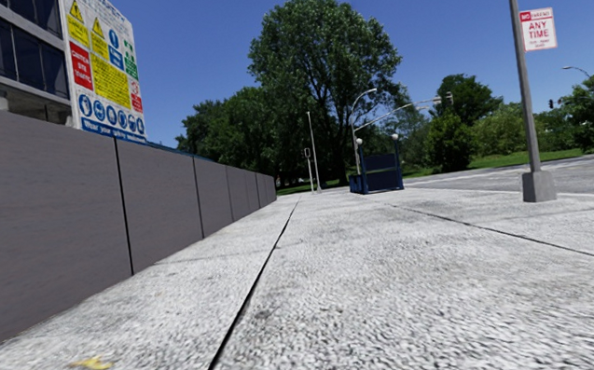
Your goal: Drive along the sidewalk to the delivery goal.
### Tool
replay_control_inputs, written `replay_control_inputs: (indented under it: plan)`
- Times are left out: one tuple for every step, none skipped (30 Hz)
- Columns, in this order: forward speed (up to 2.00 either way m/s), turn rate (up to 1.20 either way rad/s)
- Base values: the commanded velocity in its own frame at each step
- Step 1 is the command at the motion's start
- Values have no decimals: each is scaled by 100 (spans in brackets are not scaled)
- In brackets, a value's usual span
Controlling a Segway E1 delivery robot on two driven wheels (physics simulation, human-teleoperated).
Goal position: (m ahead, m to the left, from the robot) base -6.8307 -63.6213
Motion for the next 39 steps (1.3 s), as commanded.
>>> replay_control_inputs:
  plan:
    - [200,0]
    - [200,0]
    - [200,0]
    - [200,0]
    - [200,0]
    - [200,0]
    - [200,0]
    - [200,0]
    - [200,0]
    - [200,0]
    - [200,0]
    - [200,0]
    - [200,0]
    - [200,0]
    - [200,0]
    - [200,0]
    - [200,0]
    - [200,0]
    - [200,0]
    - [200,0]
    - [200,0]
    - [200,0]
    - [200,0]
    - [200,0]
    - [200,0]
    - [200,0]
    - [200,0]
    - [200,0]
    - [200,0]
    - [200,0]
    - [200,0]
    - [200,0]
    - [200,0]
    - [200,0]
    - [200,0]
    - [200,0]
    - [200,0]
    - [200,0]
    - [200,0]
